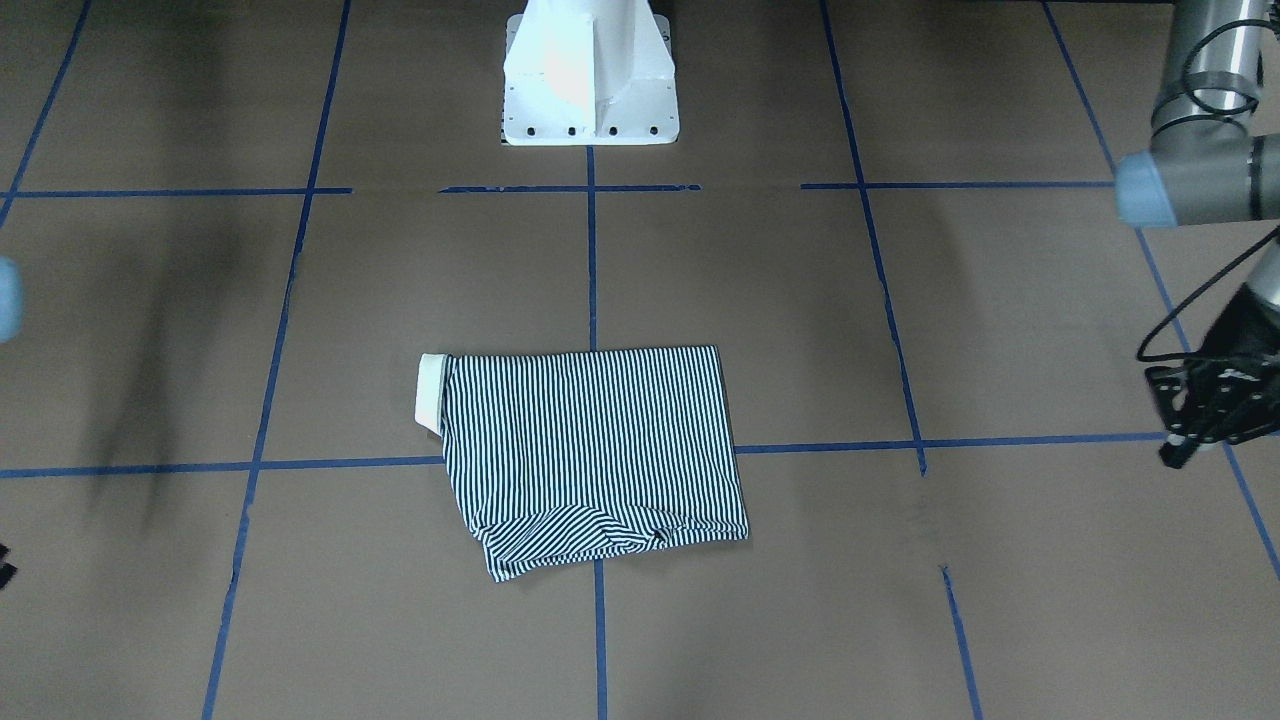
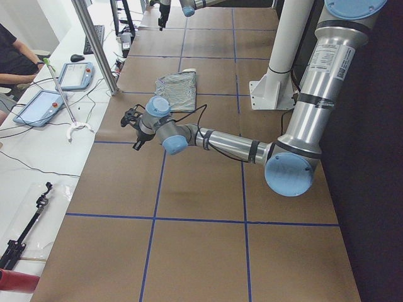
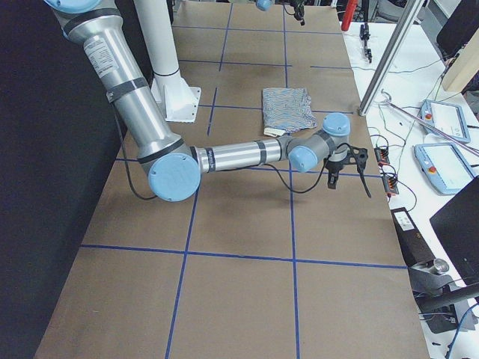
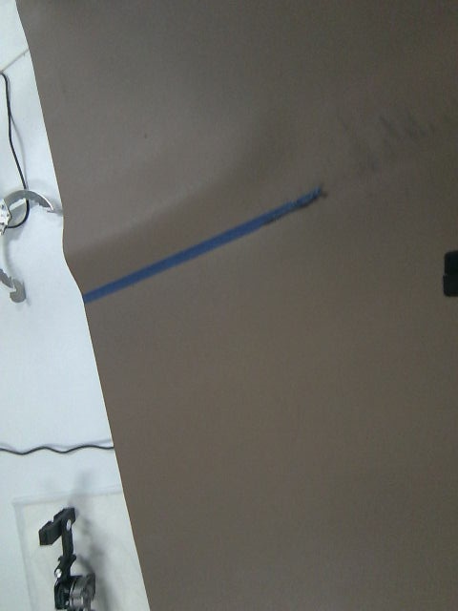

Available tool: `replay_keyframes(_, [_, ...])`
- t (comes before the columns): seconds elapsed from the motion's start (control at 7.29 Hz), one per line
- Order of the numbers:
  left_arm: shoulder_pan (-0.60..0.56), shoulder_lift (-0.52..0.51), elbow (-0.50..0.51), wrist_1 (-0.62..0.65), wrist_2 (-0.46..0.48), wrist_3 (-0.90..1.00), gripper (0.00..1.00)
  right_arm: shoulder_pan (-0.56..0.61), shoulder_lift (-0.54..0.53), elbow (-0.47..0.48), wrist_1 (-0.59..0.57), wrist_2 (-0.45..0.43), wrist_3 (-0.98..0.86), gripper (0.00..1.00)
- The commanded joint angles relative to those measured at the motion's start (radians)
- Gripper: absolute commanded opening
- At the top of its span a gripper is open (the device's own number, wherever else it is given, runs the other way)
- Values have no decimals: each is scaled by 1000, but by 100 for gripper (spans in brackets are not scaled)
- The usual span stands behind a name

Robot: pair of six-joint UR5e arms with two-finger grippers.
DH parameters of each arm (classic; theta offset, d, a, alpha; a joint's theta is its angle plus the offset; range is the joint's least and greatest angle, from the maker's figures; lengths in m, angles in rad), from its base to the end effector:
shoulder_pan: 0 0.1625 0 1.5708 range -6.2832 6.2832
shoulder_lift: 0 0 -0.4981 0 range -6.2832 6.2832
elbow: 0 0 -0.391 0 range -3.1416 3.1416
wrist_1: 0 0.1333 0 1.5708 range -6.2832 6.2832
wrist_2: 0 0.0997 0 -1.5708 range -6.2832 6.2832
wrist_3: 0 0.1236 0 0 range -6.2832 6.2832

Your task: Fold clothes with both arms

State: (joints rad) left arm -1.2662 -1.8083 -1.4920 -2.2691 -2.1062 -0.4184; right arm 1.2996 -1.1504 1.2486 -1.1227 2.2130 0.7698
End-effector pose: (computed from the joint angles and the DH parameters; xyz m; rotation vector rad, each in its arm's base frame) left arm 0.1276 -0.6401 0.5791 0.6034 0.7638 0.1246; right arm -0.1382 -0.7182 0.6117 0.1465 -0.8073 0.2951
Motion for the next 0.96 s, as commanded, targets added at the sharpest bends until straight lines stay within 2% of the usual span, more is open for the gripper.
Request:
replay_keyframes(0.0, [-241,17,-4,226,-101,375,26,206,-118,52,-188,124,-476,100])
replay_keyframes(0.14, [-307,21,-11,352,-103,502,37,261,-161,93,-300,131,-644,100])
replay_keyframes(0.27, [-361,56,-13,449,-135,550,44,306,-207,132,-400,131,-813,100])
replay_keyframes(0.41, [-392,63,-57,646,-262,547,48,348,-222,144,-490,131,-943,100])
replay_keyframes(0.55, [-395,114,-182,771,-282,550,99,363,-226,146,-552,129,-993,100])
replay_keyframes(0.69, [-389,185,-271,796,-275,517,100,362,-233,143,-552,117,-994,100])
replay_keyframes(0.82, [-389,261,-299,833,-279,523,100,360,-251,144,-545,128,-995,100])
